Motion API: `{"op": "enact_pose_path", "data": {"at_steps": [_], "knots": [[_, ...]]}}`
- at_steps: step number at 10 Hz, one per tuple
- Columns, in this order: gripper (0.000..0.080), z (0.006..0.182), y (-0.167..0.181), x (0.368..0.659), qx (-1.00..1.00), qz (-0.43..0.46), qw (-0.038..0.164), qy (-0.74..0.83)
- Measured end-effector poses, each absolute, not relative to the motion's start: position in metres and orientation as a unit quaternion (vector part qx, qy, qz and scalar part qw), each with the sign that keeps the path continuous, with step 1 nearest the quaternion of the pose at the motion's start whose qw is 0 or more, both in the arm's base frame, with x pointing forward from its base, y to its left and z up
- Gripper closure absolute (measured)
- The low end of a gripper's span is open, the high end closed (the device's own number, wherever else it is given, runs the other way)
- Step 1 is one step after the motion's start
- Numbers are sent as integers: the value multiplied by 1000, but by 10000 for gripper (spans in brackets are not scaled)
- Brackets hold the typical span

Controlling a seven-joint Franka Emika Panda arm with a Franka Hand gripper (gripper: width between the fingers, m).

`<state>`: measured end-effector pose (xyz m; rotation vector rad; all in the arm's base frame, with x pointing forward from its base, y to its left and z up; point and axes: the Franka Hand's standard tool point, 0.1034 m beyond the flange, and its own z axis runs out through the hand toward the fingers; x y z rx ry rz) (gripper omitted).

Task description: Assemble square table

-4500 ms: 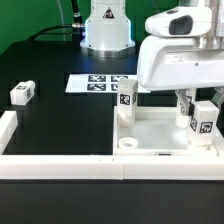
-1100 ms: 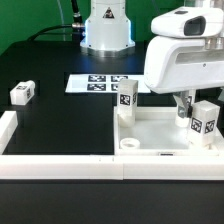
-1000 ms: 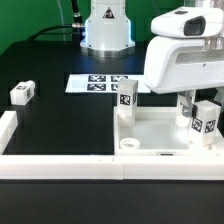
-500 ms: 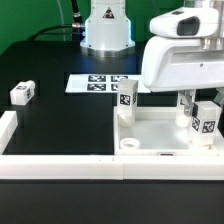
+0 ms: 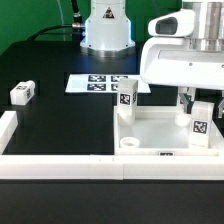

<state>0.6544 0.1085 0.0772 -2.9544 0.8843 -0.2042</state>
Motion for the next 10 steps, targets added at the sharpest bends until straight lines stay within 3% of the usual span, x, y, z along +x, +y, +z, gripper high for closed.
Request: {"op": "enact_pose_path", "data": {"at_steps": [3,4,5,6,7,8,10], "knots": [[509,77,109,655,-915,-61,37,396],[424,77,109,655,-914,-61,37,400],[424,77,109,655,-917,-61,37,392],[287,77,109,655,-924,-62,36,376],[287,77,110,655,-934,-63,33,350],[169,77,111,655,-951,-67,30,300],[155,78,109,657,-980,-77,24,185]]}}
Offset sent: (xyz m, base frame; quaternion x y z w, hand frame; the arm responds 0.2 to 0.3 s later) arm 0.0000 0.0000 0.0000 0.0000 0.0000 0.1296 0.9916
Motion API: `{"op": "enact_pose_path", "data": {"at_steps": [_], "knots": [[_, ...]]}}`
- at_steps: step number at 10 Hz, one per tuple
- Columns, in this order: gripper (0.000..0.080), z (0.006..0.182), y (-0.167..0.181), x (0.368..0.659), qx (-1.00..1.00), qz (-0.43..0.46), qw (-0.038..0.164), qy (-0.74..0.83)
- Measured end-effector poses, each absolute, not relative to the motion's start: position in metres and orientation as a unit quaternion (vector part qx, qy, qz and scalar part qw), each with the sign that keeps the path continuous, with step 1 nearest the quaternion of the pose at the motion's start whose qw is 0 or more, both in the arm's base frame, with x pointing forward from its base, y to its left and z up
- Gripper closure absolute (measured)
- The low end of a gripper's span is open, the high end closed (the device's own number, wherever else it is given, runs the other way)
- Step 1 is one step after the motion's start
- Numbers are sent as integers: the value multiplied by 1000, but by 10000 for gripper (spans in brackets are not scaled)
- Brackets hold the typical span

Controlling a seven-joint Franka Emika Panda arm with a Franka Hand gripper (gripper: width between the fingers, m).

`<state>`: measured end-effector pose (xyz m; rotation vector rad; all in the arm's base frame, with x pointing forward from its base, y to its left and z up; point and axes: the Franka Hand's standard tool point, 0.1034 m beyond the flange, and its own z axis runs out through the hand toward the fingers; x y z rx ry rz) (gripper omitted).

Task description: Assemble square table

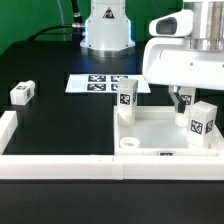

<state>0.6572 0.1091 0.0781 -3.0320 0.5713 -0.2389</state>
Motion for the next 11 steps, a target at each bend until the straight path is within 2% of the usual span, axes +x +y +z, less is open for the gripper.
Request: {"op": "enact_pose_path", "data": {"at_steps": [5,8,11], "knots": [[151,79,110,658,-997,-81,4,-14],[151,79,108,658,-983,-80,-21,-166],[161,79,104,659,-971,-78,-28,-226]]}}
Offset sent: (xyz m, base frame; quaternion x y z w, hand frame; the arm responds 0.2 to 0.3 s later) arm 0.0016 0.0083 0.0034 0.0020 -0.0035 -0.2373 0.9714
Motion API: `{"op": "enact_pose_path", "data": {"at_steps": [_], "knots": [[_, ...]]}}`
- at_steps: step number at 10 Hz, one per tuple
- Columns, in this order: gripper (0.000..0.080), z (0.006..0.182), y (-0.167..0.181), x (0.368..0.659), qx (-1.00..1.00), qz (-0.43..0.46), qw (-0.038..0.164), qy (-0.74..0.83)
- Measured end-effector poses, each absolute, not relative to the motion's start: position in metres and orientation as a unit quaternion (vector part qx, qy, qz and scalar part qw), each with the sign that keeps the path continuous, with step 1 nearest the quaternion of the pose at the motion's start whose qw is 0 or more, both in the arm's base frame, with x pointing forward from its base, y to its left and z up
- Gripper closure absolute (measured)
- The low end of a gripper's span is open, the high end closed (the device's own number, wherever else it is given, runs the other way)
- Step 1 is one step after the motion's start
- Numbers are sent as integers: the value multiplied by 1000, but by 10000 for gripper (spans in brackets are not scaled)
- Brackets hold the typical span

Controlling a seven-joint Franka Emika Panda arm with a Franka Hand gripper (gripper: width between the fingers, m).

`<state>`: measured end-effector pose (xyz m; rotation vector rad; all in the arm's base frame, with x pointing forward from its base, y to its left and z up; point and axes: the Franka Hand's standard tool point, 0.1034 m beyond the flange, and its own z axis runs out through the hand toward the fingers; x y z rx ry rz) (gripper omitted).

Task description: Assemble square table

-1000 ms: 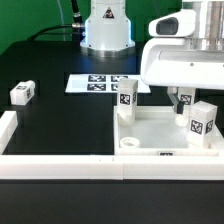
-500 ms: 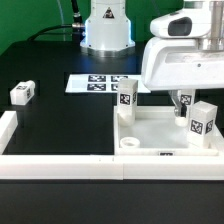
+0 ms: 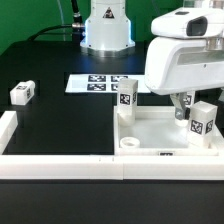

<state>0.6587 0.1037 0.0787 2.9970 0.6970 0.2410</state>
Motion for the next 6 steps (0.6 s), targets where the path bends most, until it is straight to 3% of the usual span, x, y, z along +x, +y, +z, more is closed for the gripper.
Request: {"op": "enact_pose_path", "data": {"at_steps": [1,2,3,4,6], "knots": [[161,79,104,659,972,78,27,221],[334,79,104,659,972,78,27,221],[334,79,104,659,972,78,27,221],[513,79,104,658,973,78,26,216],[511,78,104,658,978,79,24,189]]}}
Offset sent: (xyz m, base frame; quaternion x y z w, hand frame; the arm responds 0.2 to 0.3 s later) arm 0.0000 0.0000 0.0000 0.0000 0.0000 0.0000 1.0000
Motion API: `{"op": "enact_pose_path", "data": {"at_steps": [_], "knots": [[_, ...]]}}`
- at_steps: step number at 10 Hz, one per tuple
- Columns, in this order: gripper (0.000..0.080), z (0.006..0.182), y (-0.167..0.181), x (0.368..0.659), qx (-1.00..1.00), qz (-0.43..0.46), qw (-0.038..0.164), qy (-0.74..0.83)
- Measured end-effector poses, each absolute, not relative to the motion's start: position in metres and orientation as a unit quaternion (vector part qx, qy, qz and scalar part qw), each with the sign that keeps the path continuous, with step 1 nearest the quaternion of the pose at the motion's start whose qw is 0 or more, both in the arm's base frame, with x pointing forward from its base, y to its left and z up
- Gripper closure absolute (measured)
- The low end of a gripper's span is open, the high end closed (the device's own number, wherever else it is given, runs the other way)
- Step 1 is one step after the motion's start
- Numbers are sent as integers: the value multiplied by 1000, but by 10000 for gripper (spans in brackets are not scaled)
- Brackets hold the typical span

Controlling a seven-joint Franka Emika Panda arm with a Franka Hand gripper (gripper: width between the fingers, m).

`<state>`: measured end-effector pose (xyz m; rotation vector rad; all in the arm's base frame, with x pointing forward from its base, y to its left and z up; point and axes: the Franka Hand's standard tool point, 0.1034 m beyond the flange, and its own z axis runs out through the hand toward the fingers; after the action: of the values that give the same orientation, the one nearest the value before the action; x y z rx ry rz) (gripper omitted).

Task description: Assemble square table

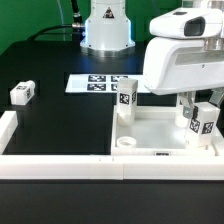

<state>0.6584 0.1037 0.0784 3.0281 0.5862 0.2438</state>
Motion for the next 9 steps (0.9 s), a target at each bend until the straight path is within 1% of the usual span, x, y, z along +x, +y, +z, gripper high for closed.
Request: {"op": "enact_pose_path", "data": {"at_steps": [3,6,7,9], "knots": [[511,77,105,658,996,81,7,30],[509,76,104,657,987,79,-17,-140],[509,76,105,657,979,78,-22,-186],[509,75,107,657,942,71,-39,-325]]}}
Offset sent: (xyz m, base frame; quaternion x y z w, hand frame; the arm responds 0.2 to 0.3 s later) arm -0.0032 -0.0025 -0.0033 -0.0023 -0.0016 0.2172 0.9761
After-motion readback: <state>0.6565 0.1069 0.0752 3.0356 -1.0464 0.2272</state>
